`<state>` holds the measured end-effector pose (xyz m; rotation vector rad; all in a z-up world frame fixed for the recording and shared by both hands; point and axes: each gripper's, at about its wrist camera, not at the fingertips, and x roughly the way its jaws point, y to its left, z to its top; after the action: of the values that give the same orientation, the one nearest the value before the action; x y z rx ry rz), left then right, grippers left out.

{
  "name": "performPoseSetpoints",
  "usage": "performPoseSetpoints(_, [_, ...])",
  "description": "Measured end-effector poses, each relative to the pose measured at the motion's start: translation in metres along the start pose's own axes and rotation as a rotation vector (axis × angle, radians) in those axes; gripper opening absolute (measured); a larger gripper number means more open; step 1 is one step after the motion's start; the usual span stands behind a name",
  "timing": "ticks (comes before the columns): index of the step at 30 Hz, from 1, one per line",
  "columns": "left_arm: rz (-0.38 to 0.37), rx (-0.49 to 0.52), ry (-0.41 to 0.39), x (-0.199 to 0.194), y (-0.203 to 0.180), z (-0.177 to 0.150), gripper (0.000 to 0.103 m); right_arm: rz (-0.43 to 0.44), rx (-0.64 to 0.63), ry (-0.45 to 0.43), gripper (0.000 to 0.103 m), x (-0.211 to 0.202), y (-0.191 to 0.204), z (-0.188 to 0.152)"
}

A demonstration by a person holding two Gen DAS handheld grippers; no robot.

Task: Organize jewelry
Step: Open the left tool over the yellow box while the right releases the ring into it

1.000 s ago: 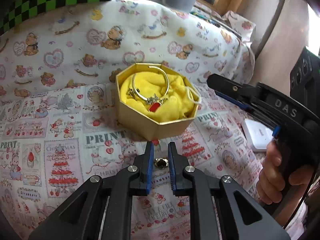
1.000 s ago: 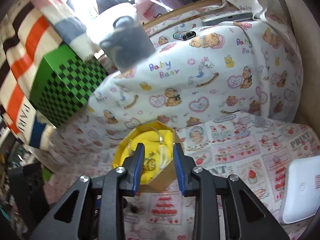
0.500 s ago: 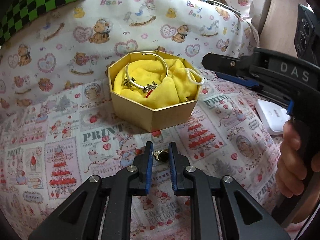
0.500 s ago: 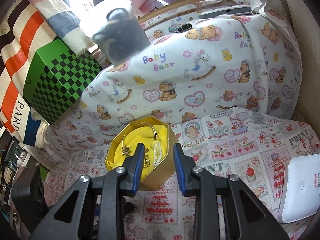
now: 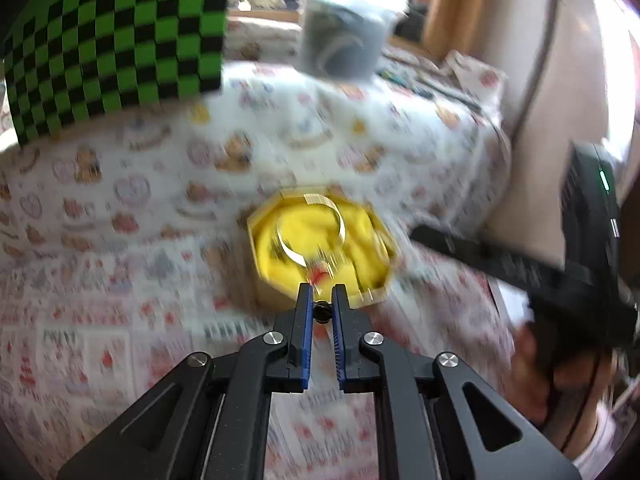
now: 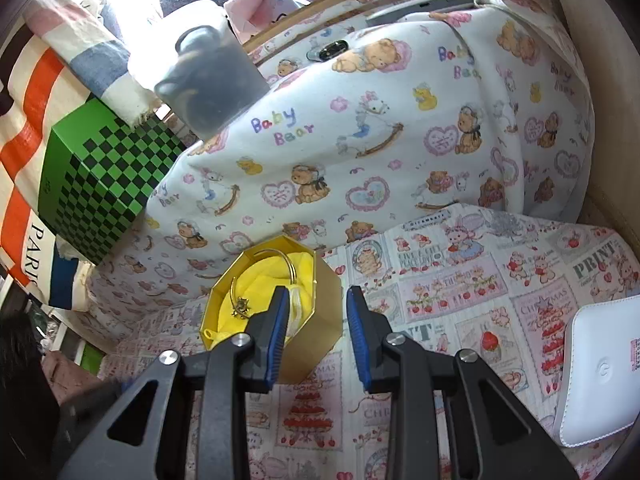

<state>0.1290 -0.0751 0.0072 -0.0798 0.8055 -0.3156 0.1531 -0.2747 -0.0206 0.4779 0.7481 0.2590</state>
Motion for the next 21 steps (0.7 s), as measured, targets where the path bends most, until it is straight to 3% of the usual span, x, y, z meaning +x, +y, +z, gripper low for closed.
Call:
performPoseSetpoints(4, [0.003, -0.040, -0.003, 0.014, 0.007, 0.025, 0.008, -0.022, 0.001, -0.010, 0.027, -0.001, -0.003, 0.001])
performPoseSetpoints(10, [0.026, -0.031, -0.017, 0.028, 0.013, 0.032, 0.009, -0.036, -0.007, -0.018, 0.027, -0.001, -0.002, 0.001])
performPoseSetpoints(12, [0.014, -0.026, -0.030, 0.028, 0.014, 0.030, 0.024, -0.037, -0.011, -0.023, 0.027, -0.003, -0.001, 0.001])
performPoseSetpoints(21, [0.074, 0.043, -0.185, -0.012, 0.010, 0.017, 0.036, -0.051, -0.032, -0.031, 0.029, -0.004, 0.002, 0.001])
